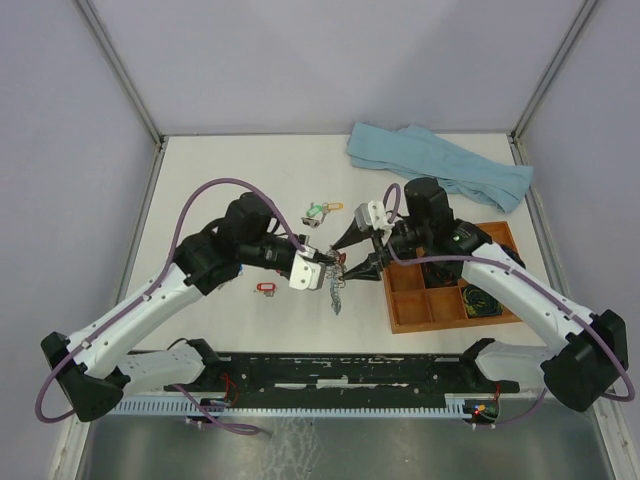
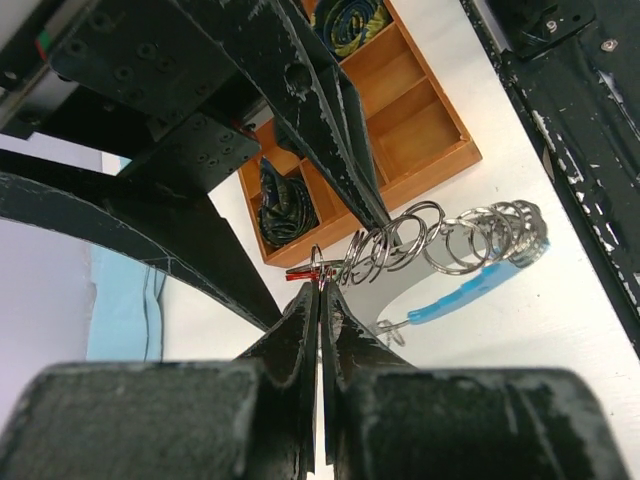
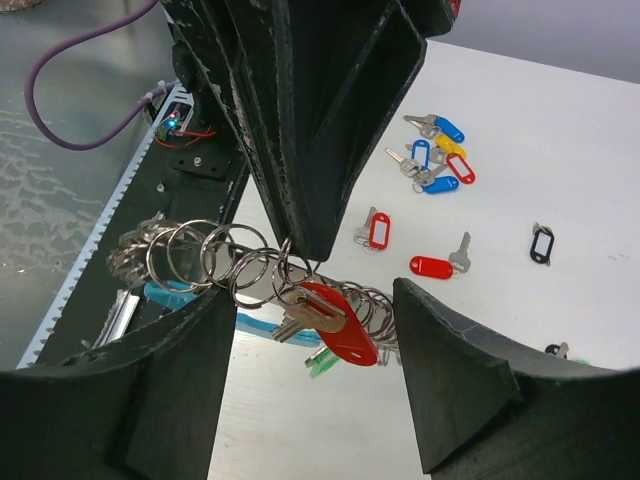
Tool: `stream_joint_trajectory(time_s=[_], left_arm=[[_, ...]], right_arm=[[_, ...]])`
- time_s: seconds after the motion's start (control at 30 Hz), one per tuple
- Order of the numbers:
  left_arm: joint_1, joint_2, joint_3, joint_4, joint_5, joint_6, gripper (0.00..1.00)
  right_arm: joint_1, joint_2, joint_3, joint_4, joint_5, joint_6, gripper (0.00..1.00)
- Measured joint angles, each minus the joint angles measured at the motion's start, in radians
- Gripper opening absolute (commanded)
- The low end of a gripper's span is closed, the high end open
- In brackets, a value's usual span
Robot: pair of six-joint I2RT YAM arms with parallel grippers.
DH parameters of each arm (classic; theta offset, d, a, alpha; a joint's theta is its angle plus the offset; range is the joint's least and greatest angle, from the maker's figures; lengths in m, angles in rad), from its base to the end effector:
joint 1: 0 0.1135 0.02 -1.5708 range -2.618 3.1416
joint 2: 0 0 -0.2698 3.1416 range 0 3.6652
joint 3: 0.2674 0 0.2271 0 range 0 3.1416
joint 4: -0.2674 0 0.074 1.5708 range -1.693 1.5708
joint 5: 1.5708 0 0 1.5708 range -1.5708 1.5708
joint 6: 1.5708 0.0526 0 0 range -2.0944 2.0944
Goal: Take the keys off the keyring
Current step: Remove the key from the keyring.
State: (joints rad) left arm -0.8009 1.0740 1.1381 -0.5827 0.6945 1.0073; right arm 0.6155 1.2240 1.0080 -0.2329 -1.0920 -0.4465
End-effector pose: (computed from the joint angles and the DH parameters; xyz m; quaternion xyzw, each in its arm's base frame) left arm 0.1189 -0.1710 0.3679 0.7447 0.3685 -0.2441 0.5000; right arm 0.1719 0.1788 0.3363 -0.6047 0.4841 0.4765 0.4159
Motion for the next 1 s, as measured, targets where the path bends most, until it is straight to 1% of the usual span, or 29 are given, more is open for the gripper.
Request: stream_joint_trajectory(time_s=[0.13,0.2,0.27,0.67,0.77,1.0], left_arm=[[0.000,0.000,-0.014,0.013,0.015,-0.002,0.03],[0.000,-0.001,-0.014,0.016,0.015,-0.003,0.03],[0.000,-0.006,-0.017,0.017,0.015,-0.004,0.03],[0.000,-0.028,-0.031,0.016,0.014,-0.009,0.03],[0.000,-0.029,-0.032,0.016,0.014,-0.015,0.03],[0.000,-0.030,-0.033,0.017,0.014,-0.024,0.03]], right_arm=[[0.000,-0.020,0.000,-0.023,-0.003,-0.011,0.63],[0.000,-0.025,0.000,-0.033,-0.002,-0.012,0.57],[0.000,-0.027,0.000,-0.042,-0.001,-0.016,0.53],[-0.009,-0.043,0.000,-0.130,-0.013,-0.065,0.49],[-0.013,-0.047,0.000,-0.136,-0.015,-0.055,0.48],[-0.023,-0.047,0.000,-0.138,-0.036,-0.011,0.51]])
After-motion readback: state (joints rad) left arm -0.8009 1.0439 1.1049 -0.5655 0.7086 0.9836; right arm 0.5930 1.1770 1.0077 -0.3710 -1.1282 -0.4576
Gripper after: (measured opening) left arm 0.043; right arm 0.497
